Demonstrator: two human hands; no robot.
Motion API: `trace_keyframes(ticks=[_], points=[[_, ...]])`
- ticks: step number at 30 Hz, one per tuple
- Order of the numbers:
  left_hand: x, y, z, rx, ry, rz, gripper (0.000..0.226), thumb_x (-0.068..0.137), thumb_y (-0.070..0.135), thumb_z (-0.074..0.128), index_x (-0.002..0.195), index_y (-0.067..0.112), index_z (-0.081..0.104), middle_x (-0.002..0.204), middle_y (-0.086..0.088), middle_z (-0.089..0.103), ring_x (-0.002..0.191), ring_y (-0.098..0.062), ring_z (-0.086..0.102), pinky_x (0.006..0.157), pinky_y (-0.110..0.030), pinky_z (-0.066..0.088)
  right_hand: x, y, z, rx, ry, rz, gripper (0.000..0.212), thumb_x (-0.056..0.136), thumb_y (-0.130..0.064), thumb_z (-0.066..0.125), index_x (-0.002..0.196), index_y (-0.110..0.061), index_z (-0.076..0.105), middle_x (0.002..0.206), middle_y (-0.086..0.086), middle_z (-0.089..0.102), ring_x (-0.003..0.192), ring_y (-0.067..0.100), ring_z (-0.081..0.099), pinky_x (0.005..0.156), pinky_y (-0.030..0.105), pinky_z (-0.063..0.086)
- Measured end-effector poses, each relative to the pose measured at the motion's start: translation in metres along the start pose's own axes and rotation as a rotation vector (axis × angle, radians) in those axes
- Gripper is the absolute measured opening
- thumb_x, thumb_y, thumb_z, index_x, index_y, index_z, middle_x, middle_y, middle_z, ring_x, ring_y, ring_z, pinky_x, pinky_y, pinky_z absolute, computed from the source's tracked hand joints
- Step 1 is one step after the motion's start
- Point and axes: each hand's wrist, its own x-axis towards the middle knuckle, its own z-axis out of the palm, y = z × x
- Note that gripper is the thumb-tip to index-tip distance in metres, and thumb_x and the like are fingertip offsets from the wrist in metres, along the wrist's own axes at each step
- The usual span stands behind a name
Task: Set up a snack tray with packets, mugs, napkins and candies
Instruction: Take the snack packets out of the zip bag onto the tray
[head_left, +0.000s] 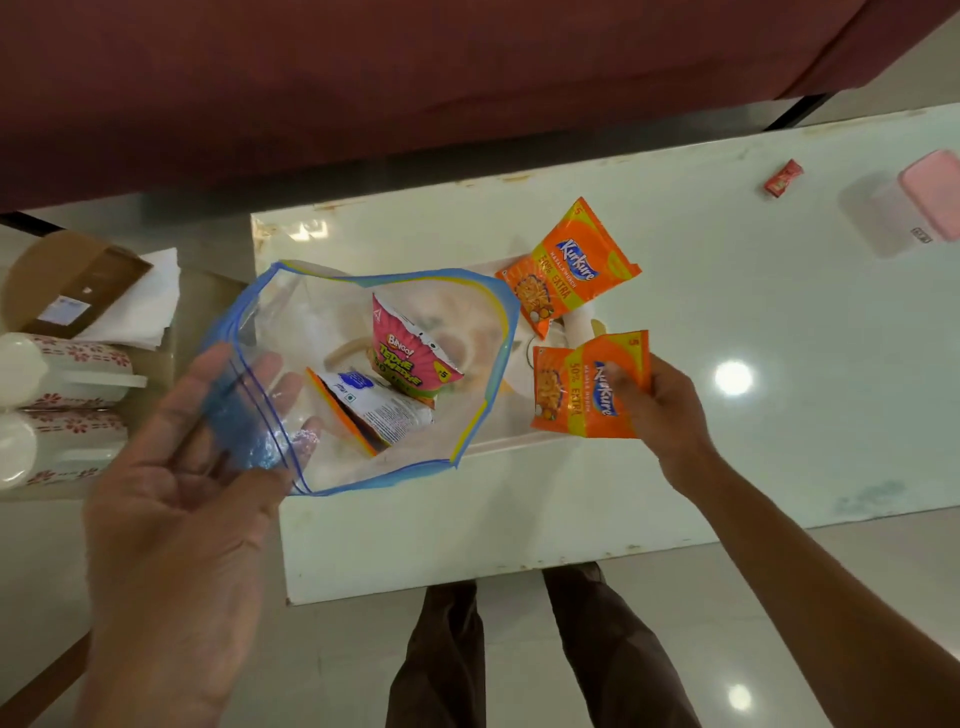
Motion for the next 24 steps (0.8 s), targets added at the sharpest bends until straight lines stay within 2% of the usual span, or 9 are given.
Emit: trace_keyframes(ticks=[3,5,9,11,13,16,18,21,24], points=[[0.01,0.016,0.0,-0.039,-0.152,-0.007,0.076,0.084,-0.006,0.073,0.149,0.023,0.047,0.146,-0.007,0.059,0.133,-0.031,0.058,0.087,-0.077,0.044,0.007,0.017,0.003,-0.135,0.057,0.056,0.013,0.093,-0.041,0.062,0.1,-0.03,0.066,0.087,-0.009,0.071,0.085,0.013,0.071,0.064,0.025,0.056],[0.005,0.02,0.011,-0.042,-0.117,-0.005,0.076,0.083,-0.017,0.065,0.145,0.027,0.053,0.142,-0.005,0.062,0.13,-0.027,0.061,0.091,-0.065,0.051,0.009,0.025,0.0,-0.168,0.092,0.1,0.023,0.092,-0.043,0.064,0.106,-0.024,0.065,0.092,-0.006,0.07,0.086,0.014,0.07,0.058,0.019,0.049],[-0.004,0.043,0.037,-0.206,-0.02,-0.032,0.077,0.067,-0.01,0.065,0.139,0.019,0.059,0.128,0.001,0.073,0.121,-0.018,0.067,0.086,-0.03,0.061,0.001,0.016,-0.009,-0.193,0.132,0.133,0.045,0.088,-0.043,0.068,0.124,-0.017,0.06,0.108,-0.002,0.068,0.077,0.0,0.063,0.055,0.012,0.046],[-0.007,0.051,0.046,-0.244,-0.001,-0.053,0.076,0.063,-0.005,0.064,0.135,0.019,0.061,0.124,0.003,0.074,0.121,-0.018,0.068,0.087,-0.03,0.06,-0.011,-0.005,-0.017,-0.242,0.252,0.034,0.042,0.09,-0.035,0.068,0.125,-0.014,0.059,0.118,0.0,0.066,0.09,0.01,0.065,0.069,0.02,0.05],[-0.008,0.056,0.05,-0.232,0.055,-0.076,0.078,0.06,-0.003,0.065,0.135,0.018,0.061,0.123,0.001,0.075,0.122,-0.02,0.067,0.093,-0.038,0.058,-0.03,-0.039,-0.024,-0.247,0.368,-0.134,0.036,0.092,-0.03,0.066,0.123,-0.013,0.061,0.12,-0.001,0.066,0.102,0.015,0.064,0.077,0.027,0.052],[-0.008,0.058,0.052,-0.239,0.073,-0.086,0.08,0.062,-0.009,0.066,0.139,0.013,0.059,0.122,-0.001,0.075,0.12,-0.02,0.068,0.093,-0.04,0.058,-0.07,-0.111,-0.026,-0.185,0.378,-0.418,0.018,0.095,-0.033,0.063,0.108,-0.022,0.068,0.104,-0.015,0.069,0.093,0.002,0.066,0.073,0.011,0.05],[-0.009,0.057,0.054,-0.227,0.071,-0.102,0.08,0.067,-0.024,0.063,0.138,0.011,0.059,0.121,0.0,0.076,0.118,-0.018,0.069,0.089,-0.033,0.06,-0.1,-0.155,-0.016,-0.162,0.275,-0.587,0.01,0.094,-0.031,0.063,0.099,-0.025,0.07,0.096,-0.021,0.069,0.086,-0.003,0.067,0.072,0.005,0.046],[-0.013,0.061,0.056,-0.231,0.06,-0.111,0.079,0.075,-0.034,0.057,0.136,0.015,0.061,0.12,0.002,0.076,0.118,-0.017,0.069,0.082,-0.026,0.061,-0.12,-0.192,0.02,-0.176,-0.075,-0.676,0.008,0.09,-0.021,0.066,0.094,-0.022,0.072,0.088,-0.018,0.071,0.082,-0.002,0.068,0.075,0.006,0.047],[-0.02,0.067,0.058,-0.275,0.035,-0.09,0.071,0.071,-0.016,0.069,0.13,0.023,0.066,0.122,0.002,0.076,0.118,-0.015,0.069,0.079,-0.025,0.061,-0.109,-0.195,0.068,-0.457,-0.434,-0.475,0.018,0.091,-0.018,0.061,0.107,-0.016,0.07,0.099,0.003,0.072,0.093,0.018,0.067,0.082,0.033,0.054]])
